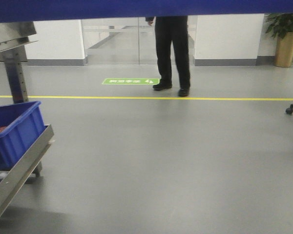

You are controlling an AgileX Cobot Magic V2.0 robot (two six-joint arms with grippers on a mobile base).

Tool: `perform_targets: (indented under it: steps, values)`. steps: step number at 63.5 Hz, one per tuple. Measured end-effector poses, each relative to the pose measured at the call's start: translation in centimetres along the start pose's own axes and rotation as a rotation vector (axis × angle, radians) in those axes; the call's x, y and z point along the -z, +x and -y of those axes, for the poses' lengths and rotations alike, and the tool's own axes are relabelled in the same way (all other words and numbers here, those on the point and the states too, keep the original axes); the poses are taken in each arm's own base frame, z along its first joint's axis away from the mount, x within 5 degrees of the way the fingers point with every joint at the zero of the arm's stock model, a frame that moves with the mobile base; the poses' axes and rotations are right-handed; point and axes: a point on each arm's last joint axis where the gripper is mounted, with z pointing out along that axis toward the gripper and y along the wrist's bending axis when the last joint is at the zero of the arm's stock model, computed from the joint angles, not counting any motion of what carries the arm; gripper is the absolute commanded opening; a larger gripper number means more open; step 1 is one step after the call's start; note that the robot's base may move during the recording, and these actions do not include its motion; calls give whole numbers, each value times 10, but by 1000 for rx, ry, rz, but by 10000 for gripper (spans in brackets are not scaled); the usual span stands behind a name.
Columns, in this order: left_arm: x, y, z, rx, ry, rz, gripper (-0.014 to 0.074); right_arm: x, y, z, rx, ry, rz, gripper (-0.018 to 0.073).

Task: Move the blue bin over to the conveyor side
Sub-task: 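Hold the blue bin while driving across the floor toward the conveyor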

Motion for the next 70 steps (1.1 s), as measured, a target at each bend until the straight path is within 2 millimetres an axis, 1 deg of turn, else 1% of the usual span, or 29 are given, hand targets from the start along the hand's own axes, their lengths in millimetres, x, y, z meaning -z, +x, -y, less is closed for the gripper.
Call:
perform_targets:
  steps: [70]
  values:
    - [0, 0, 0, 0, 0, 0, -17, 1, 0, 0, 0, 0, 2, -81]
